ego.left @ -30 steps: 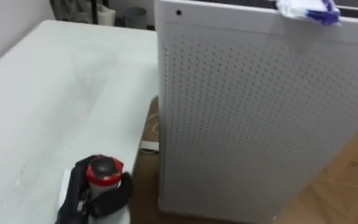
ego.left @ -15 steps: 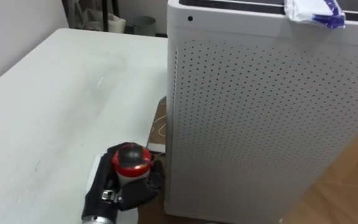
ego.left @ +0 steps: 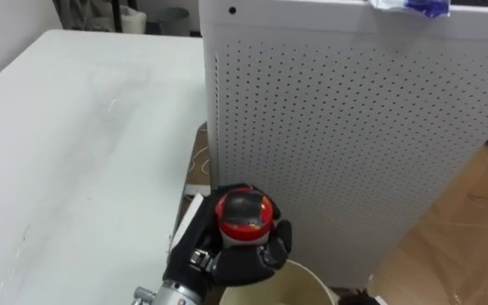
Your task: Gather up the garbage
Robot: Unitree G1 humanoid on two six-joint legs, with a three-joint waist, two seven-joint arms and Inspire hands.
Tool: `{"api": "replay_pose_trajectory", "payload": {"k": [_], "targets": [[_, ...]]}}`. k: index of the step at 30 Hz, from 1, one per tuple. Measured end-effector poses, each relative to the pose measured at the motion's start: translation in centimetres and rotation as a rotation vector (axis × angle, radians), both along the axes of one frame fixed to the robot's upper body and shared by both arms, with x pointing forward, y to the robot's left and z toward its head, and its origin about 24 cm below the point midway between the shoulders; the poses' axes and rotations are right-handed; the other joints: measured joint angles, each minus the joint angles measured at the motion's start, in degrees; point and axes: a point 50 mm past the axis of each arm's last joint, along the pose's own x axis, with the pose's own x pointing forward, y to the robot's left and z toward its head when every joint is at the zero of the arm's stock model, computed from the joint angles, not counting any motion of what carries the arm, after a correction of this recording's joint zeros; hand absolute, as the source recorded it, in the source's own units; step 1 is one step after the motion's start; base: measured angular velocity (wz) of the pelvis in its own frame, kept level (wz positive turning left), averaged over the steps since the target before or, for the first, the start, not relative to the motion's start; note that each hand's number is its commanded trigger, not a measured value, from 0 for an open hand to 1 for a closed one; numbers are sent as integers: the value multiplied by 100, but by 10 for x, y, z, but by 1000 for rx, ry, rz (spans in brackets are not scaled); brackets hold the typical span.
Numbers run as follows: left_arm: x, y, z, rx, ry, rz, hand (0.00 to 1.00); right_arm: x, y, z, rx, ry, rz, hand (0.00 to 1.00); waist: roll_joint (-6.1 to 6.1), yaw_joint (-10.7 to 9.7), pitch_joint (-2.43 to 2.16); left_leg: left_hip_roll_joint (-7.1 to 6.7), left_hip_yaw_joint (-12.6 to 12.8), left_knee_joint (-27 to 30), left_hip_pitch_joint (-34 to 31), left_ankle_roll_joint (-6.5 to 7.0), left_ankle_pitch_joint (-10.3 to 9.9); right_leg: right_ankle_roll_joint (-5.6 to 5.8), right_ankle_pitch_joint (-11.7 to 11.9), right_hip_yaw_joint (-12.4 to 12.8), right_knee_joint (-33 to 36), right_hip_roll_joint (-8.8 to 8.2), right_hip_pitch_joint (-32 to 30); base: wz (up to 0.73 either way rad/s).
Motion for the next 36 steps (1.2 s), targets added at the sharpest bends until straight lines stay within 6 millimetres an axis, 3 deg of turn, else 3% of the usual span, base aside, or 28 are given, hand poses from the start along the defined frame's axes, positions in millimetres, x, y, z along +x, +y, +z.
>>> {"api": "replay_pose_trajectory", "payload": {"k": [2,5,9,10,11,12,16,36], "targets": [[2,-3,-1,8,3,-24,100,9,1,5,-9,-25,4,100,28,-12,52,-3,3,75,-123,11,-7,0,0,-28,0,-11,-81,0],[1,-10,-8,21,45,-74,100,15,3,5,-23,-23,18,100,72,-27,76,1,-1,141,-322,27,-4,0,0,-65,99,-19,-286,5],[-1,-13,-12,40,65,-108,100,18,2,7,-33,-33,16,100,85,-27,75,-1,18,170,-493,52,15,0,0,-56,212,-32,-511,-4],[-2,-14,-12,41,68,-118,94,19,1,8,-35,-35,16,100,85,-26,75,-2,46,166,-510,56,18,5,-4,-48,251,-41,-563,-10],[-2,-15,-13,42,69,-122,65,19,1,9,-36,-38,17,100,84,-25,75,-2,71,163,-511,57,18,9,-11,-41,288,-46,-593,-14],[-3,-15,-14,46,74,-130,0,21,1,10,-36,-42,18,100,84,-40,75,-4,86,160,-514,58,18,11,-14,-41,314,-54,-624,-13],[-4,-13,-22,63,103,-148,0,25,2,13,-32,-56,21,100,71,-136,79,-9,112,173,-556,61,20,11,-14,-48,319,-65,-664,-2],[-12,-25,-30,84,143,-273,0,24,5,13,-43,-53,61,100,69,-141,80,-10,139,170,-520,73,27,12,-16,-47,338,-72,-644,0]]}}
